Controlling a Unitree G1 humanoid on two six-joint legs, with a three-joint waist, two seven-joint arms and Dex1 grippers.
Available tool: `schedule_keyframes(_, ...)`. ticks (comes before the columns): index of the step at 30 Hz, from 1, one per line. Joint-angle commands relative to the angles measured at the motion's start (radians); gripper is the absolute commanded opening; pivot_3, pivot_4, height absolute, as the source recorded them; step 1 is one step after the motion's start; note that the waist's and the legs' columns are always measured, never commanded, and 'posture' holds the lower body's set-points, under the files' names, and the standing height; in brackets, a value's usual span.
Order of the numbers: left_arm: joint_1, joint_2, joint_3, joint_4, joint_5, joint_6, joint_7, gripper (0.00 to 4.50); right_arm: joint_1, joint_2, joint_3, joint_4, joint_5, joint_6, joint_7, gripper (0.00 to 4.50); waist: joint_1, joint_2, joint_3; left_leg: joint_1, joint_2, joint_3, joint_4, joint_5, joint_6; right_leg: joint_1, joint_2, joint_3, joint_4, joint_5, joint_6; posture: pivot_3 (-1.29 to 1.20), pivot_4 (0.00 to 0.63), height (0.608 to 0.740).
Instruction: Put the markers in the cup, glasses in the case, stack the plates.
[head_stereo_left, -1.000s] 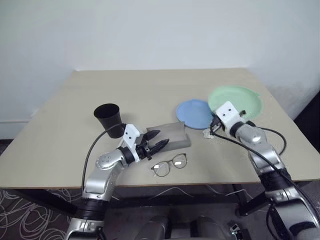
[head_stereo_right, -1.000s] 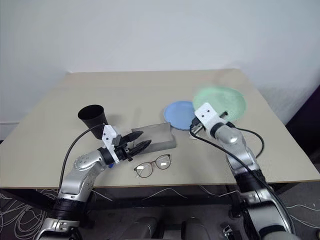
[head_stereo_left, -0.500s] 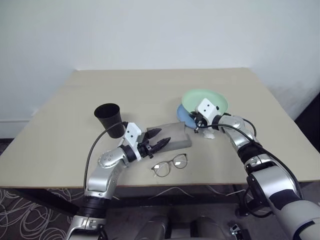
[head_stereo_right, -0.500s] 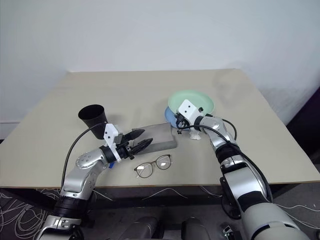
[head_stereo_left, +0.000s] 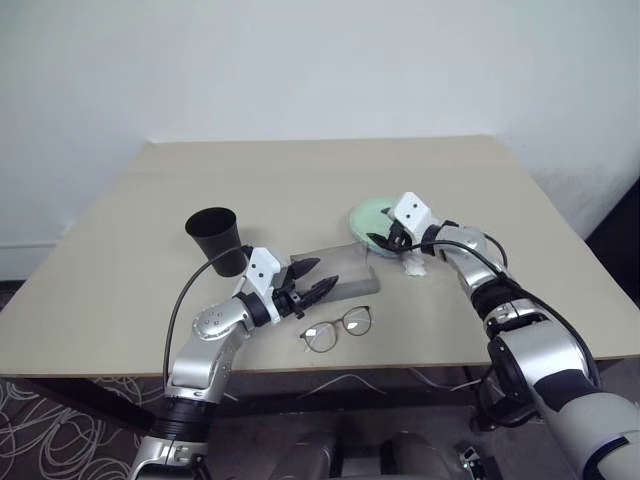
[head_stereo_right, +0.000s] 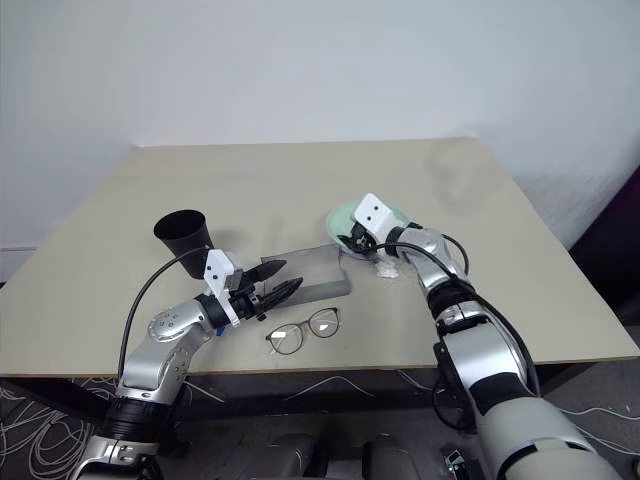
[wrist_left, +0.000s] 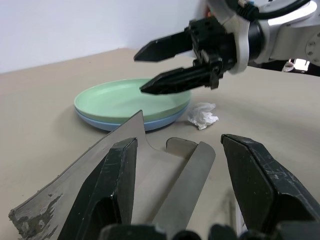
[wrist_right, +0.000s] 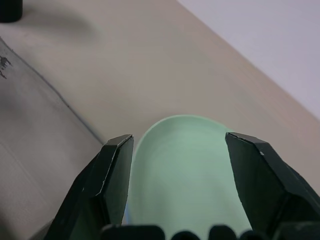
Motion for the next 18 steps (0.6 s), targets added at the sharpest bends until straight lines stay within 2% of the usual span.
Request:
schedule_keyframes(1, -0.020, 0.009, 0.016, -0.039, -0.007, -0.007, -0.001, 2.81, 0.055, -0.063, -0.050, -0.178, 0.049, 0.107, 0.045, 3.23, 0.004, 0.000, 0.000, 0.000, 0.000, 0.000, 0.000, 0.000, 0.000, 0.000, 0.000, 0.000, 0.000, 0.000, 0.000, 0.00, 0.000, 0.736)
schedule_keyframes(6, -0.025, 0.009, 0.013, -0.032, -0.005, -0.009, -0.003, 2.81, 0.193, -0.116, -0.088, -0.424, 0.099, 0.344, 0.069, 3.23, 0.004, 0.000, 0.000, 0.000, 0.000, 0.000, 0.000, 0.000, 0.000, 0.000, -0.001, 0.000, 0.000, 0.000, 0.000, 0.00, 0.000, 0.736)
schedule_keyframes(9, -0.030, 0.007, 0.010, -0.029, -0.005, -0.008, -0.005, 2.81, 0.255, -0.135, -0.107, -0.531, 0.129, 0.483, 0.075, 3.83, 0.003, 0.000, 0.000, 0.000, 0.000, 0.000, 0.000, 0.000, 0.000, 0.000, -0.001, 0.001, 0.000, 0.000, 0.000, 0.00, 0.000, 0.736)
schedule_keyframes(11, -0.031, 0.006, 0.008, -0.028, -0.005, -0.008, -0.006, 2.81, 0.286, -0.137, -0.122, -0.585, 0.144, 0.567, 0.055, 4.46, 0.003, 0.000, 0.000, 0.000, 0.000, 0.000, 0.000, 0.000, 0.000, 0.000, -0.001, 0.000, 0.000, 0.000, 0.000, 0.00, 0.000, 0.736)
schedule_keyframes(18, -0.032, 0.004, 0.005, -0.027, -0.004, -0.007, -0.010, 2.81, 0.341, -0.116, -0.142, -0.671, 0.177, 0.770, 0.002, 4.46, 0.004, 0.000, 0.000, 0.000, 0.000, 0.000, 0.001, 0.000, 0.000, 0.001, -0.003, -0.001, 0.000, 0.000, 0.000, 0.00, 0.000, 0.736)
